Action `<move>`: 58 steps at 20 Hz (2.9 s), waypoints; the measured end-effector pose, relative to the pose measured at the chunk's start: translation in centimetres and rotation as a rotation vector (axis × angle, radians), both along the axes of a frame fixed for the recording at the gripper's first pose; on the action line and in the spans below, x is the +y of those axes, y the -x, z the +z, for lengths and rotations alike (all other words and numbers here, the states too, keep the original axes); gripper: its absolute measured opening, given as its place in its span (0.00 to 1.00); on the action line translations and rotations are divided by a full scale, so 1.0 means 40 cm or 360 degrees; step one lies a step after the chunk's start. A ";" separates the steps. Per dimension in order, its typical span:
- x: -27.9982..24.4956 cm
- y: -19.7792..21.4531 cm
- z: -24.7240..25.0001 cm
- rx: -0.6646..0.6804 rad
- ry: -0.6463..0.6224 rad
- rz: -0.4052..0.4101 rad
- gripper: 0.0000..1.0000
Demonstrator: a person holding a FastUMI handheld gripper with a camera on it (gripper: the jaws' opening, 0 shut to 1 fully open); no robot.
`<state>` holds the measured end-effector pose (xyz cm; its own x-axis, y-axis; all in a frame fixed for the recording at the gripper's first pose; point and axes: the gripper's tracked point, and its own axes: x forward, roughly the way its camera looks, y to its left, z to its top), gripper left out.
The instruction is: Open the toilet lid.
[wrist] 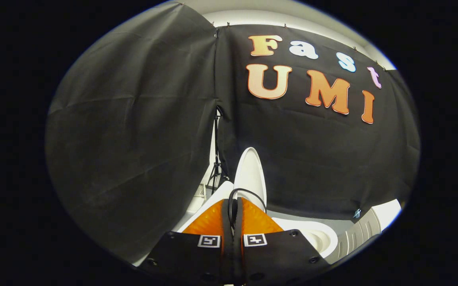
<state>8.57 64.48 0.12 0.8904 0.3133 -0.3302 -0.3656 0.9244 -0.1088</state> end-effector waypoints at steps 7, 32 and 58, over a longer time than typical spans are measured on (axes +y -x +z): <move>-0.036 0.000 0.007 -0.0039 -0.0032 -0.0126 0.12; -0.322 0.307 -0.119 0.0239 0.0142 0.0530 0.88; -1.031 0.190 0.423 -0.0521 -0.0245 -0.0182 0.87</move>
